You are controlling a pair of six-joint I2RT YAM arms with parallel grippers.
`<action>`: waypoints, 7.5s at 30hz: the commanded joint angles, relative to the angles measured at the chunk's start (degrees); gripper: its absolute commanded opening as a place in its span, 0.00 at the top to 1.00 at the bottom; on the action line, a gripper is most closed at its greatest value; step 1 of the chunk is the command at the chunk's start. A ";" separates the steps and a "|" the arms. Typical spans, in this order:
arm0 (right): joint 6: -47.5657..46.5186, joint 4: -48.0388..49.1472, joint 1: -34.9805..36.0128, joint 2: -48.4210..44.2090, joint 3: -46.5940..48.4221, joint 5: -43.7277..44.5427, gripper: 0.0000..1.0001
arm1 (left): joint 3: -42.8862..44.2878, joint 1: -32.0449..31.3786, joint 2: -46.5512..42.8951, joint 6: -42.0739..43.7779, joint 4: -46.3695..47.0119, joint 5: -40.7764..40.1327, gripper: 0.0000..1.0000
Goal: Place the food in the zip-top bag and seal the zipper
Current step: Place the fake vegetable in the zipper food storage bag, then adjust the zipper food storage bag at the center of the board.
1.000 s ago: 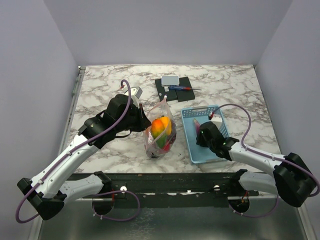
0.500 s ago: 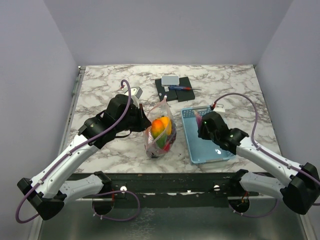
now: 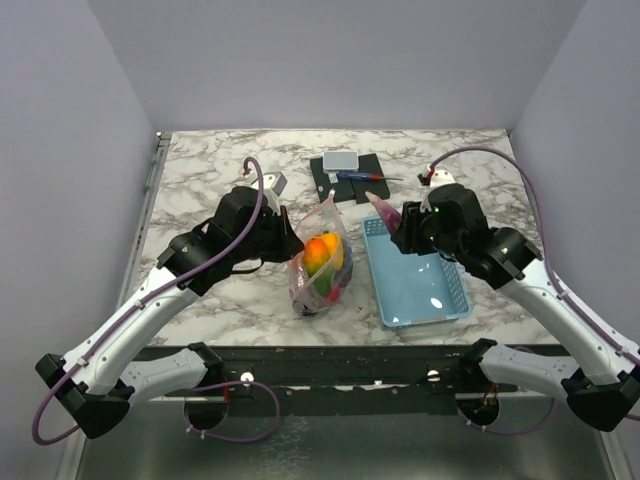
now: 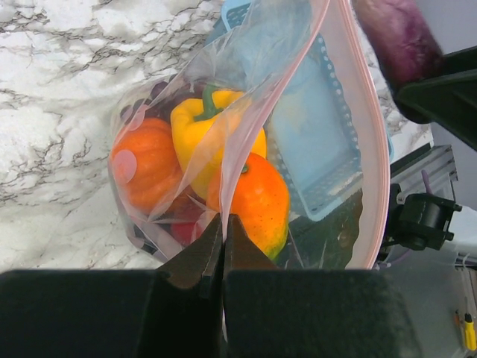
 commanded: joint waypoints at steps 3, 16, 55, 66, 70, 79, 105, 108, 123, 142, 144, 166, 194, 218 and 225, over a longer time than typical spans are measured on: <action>-5.77 -11.67 0.36 1.30 12.89 -7.35 0.91 | 4.10 -0.11 1.99 0.86 0.42 2.32 1.00; -11.53 -26.75 0.35 10.85 38.76 -26.71 0.92 | 9.37 -0.06 5.50 1.32 0.40 4.00 1.00; -6.36 -39.21 2.14 18.50 39.73 -23.72 0.94 | 17.53 -12.70 13.33 1.41 1.12 -4.85 1.00; -5.62 -38.98 3.91 21.30 36.25 -21.11 0.93 | 17.89 -20.23 15.98 0.01 1.85 -9.89 1.00; -5.73 -38.61 5.32 22.82 36.56 -21.54 0.93 | 17.73 -22.55 16.78 -0.26 2.17 -11.75 1.00; -7.34 -38.41 8.09 23.66 36.98 -24.94 0.92 | 17.53 -26.07 18.05 -0.26 2.53 -14.71 1.00; -0.49 -21.24 11.81 19.84 21.25 -26.84 0.81 | 17.51 -26.49 18.60 -0.63 2.79 -14.55 1.00; 0.67 -19.24 11.94 19.01 21.12 -25.90 0.71 | 17.46 -26.55 18.48 -0.61 2.77 -14.41 1.00; 3.41 -17.94 11.95 12.88 18.55 -21.03 0.39 | 16.32 -26.57 17.63 -2.78 3.25 -17.97 1.00; 10.04 -10.73 12.81 -1.80 5.83 -12.89 0.32 | 17.07 -26.57 17.37 -6.34 4.67 -20.90 1.00; 10.76 -10.05 13.19 -3.07 4.47 -12.86 0.32 | 17.07 -26.57 17.45 -6.66 4.93 -20.87 1.00; 11.70 -9.22 14.71 -4.66 -1.29 -8.15 0.45 | 17.25 -26.60 18.07 -7.28 5.61 -19.86 1.00; 9.38 -6.02 15.20 4.02 6.85 -3.51 0.84 | 16.06 -26.66 16.60 -6.61 5.78 -16.89 1.00; 14.21 -15.20 15.20 -3.45 11.73 0.79 0.52 | 14.79 -26.57 12.72 -10.21 7.10 -24.21 1.00; 17.86 -18.00 15.20 -7.78 9.45 4.87 0.48 | 14.65 -26.57 12.19 -10.71 7.28 -24.74 1.00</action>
